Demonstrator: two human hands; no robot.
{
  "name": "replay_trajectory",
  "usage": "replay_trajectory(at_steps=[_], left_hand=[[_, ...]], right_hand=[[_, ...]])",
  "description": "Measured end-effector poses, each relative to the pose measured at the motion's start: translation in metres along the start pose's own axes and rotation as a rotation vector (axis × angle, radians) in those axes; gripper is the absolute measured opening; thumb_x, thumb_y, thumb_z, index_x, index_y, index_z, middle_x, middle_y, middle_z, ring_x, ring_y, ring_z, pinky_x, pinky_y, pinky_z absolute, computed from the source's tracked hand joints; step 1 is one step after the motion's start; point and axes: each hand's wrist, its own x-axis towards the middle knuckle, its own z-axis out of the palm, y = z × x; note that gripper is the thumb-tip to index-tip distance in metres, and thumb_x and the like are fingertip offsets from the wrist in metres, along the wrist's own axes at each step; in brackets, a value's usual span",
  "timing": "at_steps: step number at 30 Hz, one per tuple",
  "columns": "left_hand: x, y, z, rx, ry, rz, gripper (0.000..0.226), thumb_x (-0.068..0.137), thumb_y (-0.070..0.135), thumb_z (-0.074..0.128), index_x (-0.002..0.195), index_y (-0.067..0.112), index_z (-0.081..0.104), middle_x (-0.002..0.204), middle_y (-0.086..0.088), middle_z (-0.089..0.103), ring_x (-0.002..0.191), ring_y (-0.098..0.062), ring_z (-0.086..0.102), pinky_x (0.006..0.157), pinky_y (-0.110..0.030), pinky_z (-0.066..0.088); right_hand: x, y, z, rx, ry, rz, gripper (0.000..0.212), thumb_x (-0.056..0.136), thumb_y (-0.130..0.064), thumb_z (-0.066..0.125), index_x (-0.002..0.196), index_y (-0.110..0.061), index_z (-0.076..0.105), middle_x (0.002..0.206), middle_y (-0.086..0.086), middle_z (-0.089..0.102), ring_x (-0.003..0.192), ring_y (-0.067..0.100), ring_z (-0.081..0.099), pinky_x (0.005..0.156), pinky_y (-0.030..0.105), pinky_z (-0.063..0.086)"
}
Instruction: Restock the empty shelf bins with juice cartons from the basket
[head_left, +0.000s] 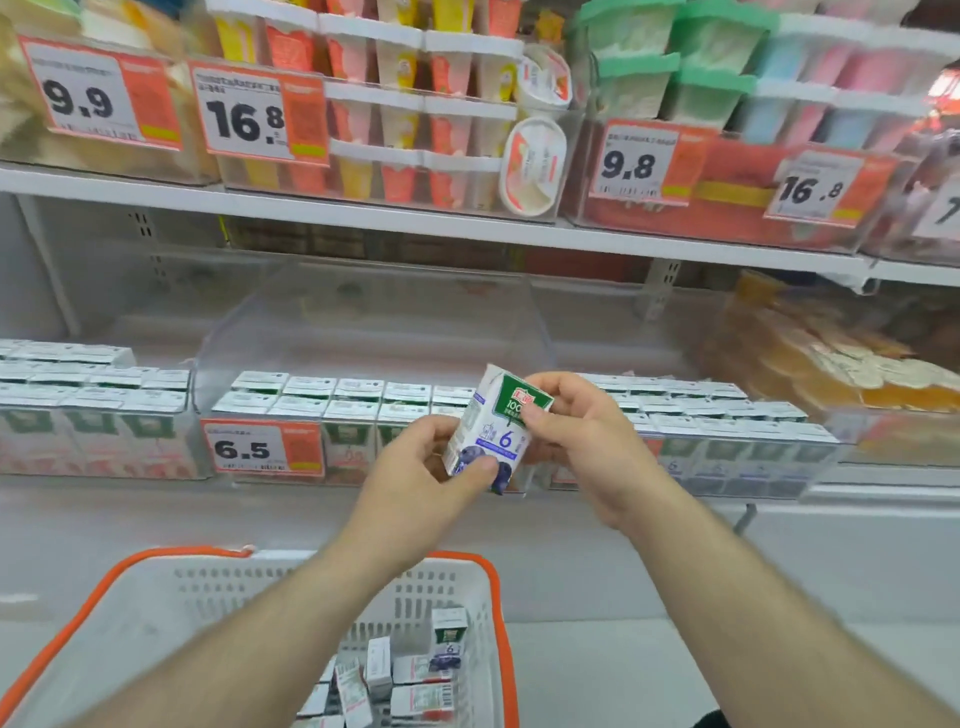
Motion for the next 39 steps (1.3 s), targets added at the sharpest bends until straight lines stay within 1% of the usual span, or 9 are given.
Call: replay_trajectory(at_steps=[4, 8, 12, 14, 16, 19, 24, 33, 39], left_hand=[[0.020, 0.006, 0.035, 0.065, -0.030, 0.072, 0.028, 0.080, 0.018, 0.076, 0.103, 0.029, 0.066, 0.092, 0.014, 0.074, 0.084, -0.006, 0.069, 0.082, -0.037, 0.057], [0.033, 0.016, 0.076, 0.208, -0.048, 0.205, 0.026, 0.081, 0.022, 0.075, 0.099, 0.037, 0.063, 0.086, 0.022, 0.066, 0.076, 0.007, 0.060, 0.070, -0.008, 0.044], [0.040, 0.019, 0.116, 0.473, -0.010, 0.403, 0.050, 0.085, 0.031, 0.067, 0.133, 0.021, 0.055, 0.120, 0.005, 0.063, 0.112, -0.017, 0.053, 0.093, -0.029, 0.035], [0.041, 0.015, 0.134, 0.780, 0.045, 0.541, 0.061, 0.083, 0.039, 0.059, 0.138, 0.016, 0.049, 0.132, -0.001, 0.057, 0.124, -0.022, 0.043, 0.097, -0.036, 0.025], [0.040, 0.012, 0.145, 0.957, 0.036, 0.597, 0.065, 0.083, 0.041, 0.054, 0.143, 0.018, 0.045, 0.144, -0.004, 0.049, 0.135, -0.028, 0.039, 0.102, -0.041, 0.018], [0.047, -0.004, 0.151, 1.115, -0.052, 0.572, 0.069, 0.093, 0.041, 0.047, 0.154, 0.027, 0.018, 0.161, -0.005, 0.017, 0.148, -0.032, 0.010, 0.112, -0.046, -0.011], [0.047, -0.020, 0.153, 1.110, 0.016, 0.590, 0.069, 0.071, 0.025, 0.066, 0.138, 0.019, 0.052, 0.131, -0.009, 0.056, 0.123, -0.038, 0.049, 0.116, -0.046, -0.002], [0.049, -0.027, 0.160, 1.069, 0.063, 0.594, 0.068, 0.067, 0.022, 0.059, 0.135, 0.019, 0.056, 0.130, -0.008, 0.058, 0.121, -0.037, 0.051, 0.117, -0.045, 0.000], [0.049, -0.028, 0.159, 1.070, 0.074, 0.604, 0.071, 0.064, 0.020, 0.060, 0.135, 0.019, 0.056, 0.129, -0.009, 0.058, 0.119, -0.037, 0.052, 0.117, -0.044, -0.002]], right_hand=[[-0.006, 0.003, -0.030, -0.046, 0.129, -0.015, 0.015, 0.094, -0.018, 0.061, 0.108, -0.012, 0.063, 0.082, 0.000, 0.071, 0.069, 0.018, 0.064, 0.062, 0.033, 0.048], [-0.007, -0.001, -0.052, -0.156, 0.340, 0.045, 0.024, 0.071, -0.043, 0.061, 0.080, -0.021, 0.069, 0.078, 0.003, 0.069, 0.068, 0.022, 0.062, 0.062, 0.035, 0.047], [-0.003, -0.014, -0.095, -0.057, 0.583, 0.052, 0.015, 0.079, -0.019, 0.061, 0.067, -0.014, 0.067, 0.069, 0.011, 0.064, 0.064, 0.029, 0.064, 0.054, 0.035, 0.053], [0.003, -0.017, -0.123, -0.104, 0.732, 0.008, 0.014, 0.075, -0.025, 0.062, 0.066, -0.017, 0.069, 0.070, 0.006, 0.067, 0.070, 0.029, 0.068, 0.062, 0.037, 0.059], [0.012, -0.015, -0.149, -0.223, 0.880, -0.059, 0.018, 0.065, -0.037, 0.060, 0.073, -0.026, 0.072, 0.077, -0.002, 0.072, 0.080, 0.026, 0.070, 0.074, 0.046, 0.060], [0.024, -0.008, -0.177, -0.497, 1.012, -0.125, 0.042, 0.076, -0.035, 0.061, 0.117, -0.025, 0.066, 0.117, -0.001, 0.065, 0.104, 0.014, 0.060, 0.097, 0.039, 0.051], [0.048, 0.013, -0.215, -0.878, 0.949, -0.118, 0.056, 0.093, -0.027, 0.062, 0.144, -0.014, 0.044, 0.139, 0.006, 0.045, 0.125, 0.020, 0.047, 0.104, 0.028, 0.037], [0.075, 0.038, -0.244, -1.088, 0.691, 0.151, 0.053, 0.094, -0.026, 0.055, 0.143, -0.008, 0.045, 0.145, 0.013, 0.046, 0.133, 0.031, 0.042, 0.107, 0.036, 0.035], [0.086, 0.040, -0.245, -1.264, 0.590, 0.402, 0.043, 0.096, -0.030, 0.041, 0.128, -0.005, 0.055, 0.132, 0.021, 0.055, 0.115, 0.039, 0.054, 0.087, 0.036, 0.042]])
